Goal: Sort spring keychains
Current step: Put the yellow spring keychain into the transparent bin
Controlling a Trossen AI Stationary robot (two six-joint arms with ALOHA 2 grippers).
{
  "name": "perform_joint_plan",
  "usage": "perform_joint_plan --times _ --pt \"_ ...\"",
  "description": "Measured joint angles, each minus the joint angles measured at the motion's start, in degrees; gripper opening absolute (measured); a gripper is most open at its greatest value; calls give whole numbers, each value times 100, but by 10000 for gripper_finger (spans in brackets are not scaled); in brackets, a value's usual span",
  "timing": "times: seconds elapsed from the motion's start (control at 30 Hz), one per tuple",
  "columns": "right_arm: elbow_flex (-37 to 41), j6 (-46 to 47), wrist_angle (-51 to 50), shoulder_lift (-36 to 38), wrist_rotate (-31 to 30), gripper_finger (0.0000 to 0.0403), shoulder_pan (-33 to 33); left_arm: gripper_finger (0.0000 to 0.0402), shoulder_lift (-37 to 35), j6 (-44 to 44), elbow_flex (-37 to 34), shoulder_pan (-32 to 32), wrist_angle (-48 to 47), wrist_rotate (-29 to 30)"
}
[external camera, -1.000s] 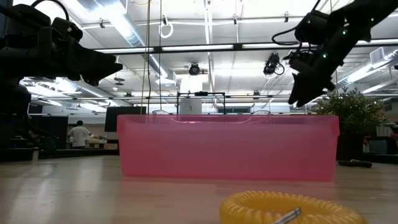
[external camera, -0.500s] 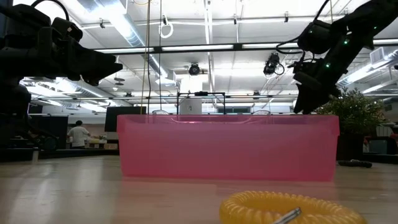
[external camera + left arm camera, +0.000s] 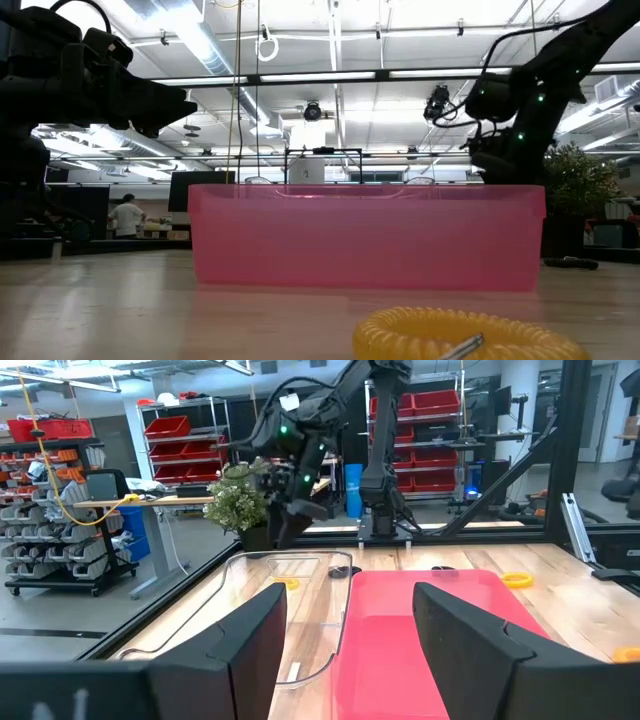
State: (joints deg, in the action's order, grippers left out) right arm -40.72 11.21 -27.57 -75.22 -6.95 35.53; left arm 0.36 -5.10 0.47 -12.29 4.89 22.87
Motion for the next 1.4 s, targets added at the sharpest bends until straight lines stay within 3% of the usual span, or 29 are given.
perform_joint_plan --times 0.93,1.4 --pt "-12 -86 248 -1189 202 247 393 222 -2 -2 -2 1 1 -2" --pt "-15 -390 451 -1414 183 247 441 222 -2 0 -1 1 0 0"
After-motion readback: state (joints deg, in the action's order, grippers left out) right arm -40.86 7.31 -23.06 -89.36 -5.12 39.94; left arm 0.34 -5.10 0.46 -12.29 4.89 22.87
